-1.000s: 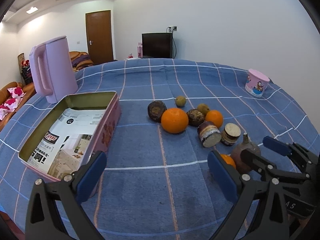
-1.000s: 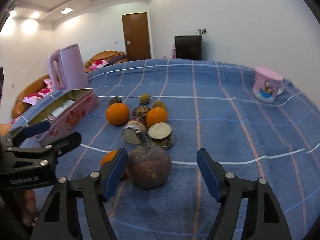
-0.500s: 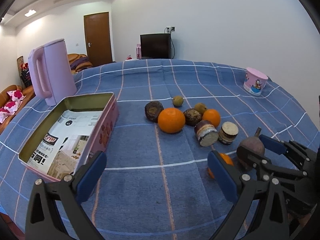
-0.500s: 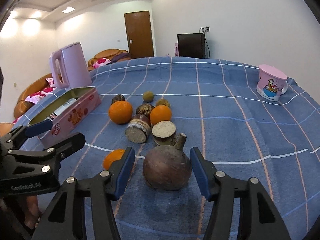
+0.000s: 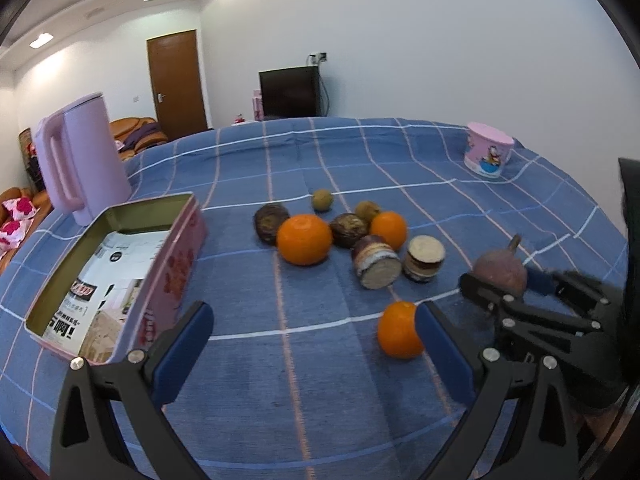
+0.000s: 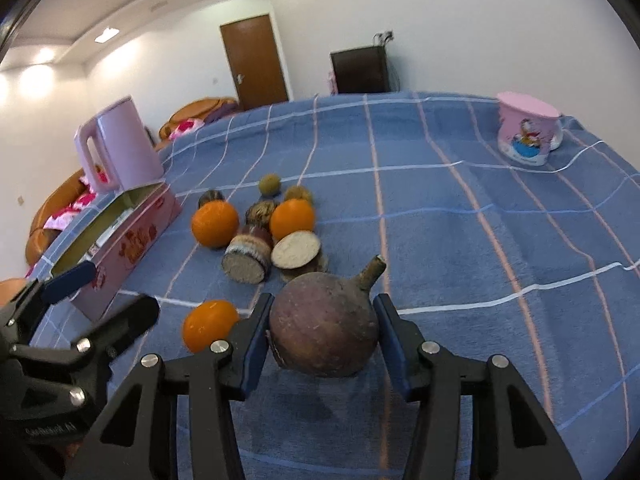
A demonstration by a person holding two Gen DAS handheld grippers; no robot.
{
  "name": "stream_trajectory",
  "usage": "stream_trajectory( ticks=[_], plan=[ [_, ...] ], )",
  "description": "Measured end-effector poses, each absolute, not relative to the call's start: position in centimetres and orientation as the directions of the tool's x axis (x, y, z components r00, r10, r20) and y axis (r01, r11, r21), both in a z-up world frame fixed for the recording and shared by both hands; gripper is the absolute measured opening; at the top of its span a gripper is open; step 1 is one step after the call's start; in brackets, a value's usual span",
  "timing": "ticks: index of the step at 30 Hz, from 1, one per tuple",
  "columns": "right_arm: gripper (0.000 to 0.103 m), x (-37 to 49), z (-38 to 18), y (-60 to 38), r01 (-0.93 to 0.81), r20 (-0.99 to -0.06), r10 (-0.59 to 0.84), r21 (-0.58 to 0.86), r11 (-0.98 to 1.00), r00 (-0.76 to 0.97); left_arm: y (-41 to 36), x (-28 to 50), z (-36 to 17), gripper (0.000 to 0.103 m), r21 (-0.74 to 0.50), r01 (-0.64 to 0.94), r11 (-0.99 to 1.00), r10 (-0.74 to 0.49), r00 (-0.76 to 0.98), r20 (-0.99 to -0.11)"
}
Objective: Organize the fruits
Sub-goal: 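Close the left tool on an orange while the right tool holds the purple fruit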
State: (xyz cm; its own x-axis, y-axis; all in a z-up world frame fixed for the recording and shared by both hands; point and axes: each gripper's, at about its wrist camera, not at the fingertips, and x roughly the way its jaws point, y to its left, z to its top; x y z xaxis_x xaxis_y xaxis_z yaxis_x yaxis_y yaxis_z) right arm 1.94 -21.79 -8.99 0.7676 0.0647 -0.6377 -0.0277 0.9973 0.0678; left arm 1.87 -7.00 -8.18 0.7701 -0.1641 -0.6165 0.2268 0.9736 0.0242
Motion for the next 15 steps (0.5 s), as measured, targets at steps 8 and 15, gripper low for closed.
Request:
stream_trajectory(
  ticks=[8, 15],
  plan=[
    [0.052, 1.7, -8.9, -24.6, 0.011, -0.636, 0.057, 0.101, 0.995, 0.769, -9.9, 2.3, -9.5, 0.084, 0.001, 0.32, 0.947, -0.234, 0.696, -0.679],
    [0.052, 2.0, -9.1, -25.0, -0.008, -0.638, 0.11, 0.161, 0.987, 0.762, -10.6, 3.5, -10.5, 0.061, -0.046, 0.345, 0.937, -0.267, 0.628, -0.731]
  ],
)
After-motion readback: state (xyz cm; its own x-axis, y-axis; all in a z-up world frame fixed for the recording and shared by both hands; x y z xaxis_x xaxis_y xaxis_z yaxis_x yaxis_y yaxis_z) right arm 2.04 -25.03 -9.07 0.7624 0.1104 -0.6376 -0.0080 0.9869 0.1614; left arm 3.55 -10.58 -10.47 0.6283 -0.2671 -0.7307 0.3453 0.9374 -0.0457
